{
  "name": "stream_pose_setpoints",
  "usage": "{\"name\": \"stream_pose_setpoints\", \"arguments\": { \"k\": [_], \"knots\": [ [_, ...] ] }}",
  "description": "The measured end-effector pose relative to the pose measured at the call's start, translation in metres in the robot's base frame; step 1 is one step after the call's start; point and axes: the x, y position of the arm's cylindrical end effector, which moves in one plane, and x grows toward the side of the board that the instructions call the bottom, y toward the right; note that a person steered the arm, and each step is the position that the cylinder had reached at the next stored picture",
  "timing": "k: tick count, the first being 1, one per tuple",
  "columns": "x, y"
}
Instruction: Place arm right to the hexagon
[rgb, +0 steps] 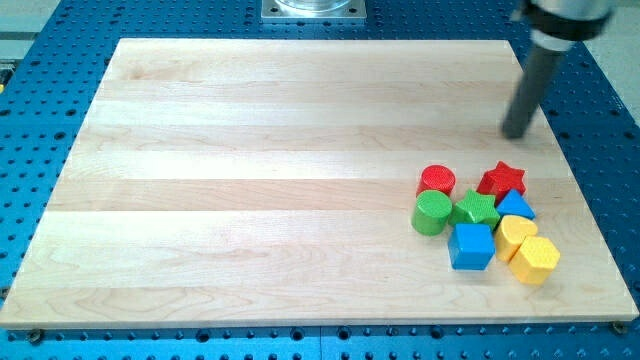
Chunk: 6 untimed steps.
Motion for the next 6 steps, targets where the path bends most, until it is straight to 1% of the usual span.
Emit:
{"name": "stream_pose_setpoints", "arguments": {
  "k": [1, 2, 3, 4, 5, 6],
  "knots": [
    [0.019, 0.057],
    [0.073, 0.059],
    [0.161, 0.059],
    [0.179, 0.059],
    [0.185, 0.057],
    [0.21, 0.018]
  ]
}}
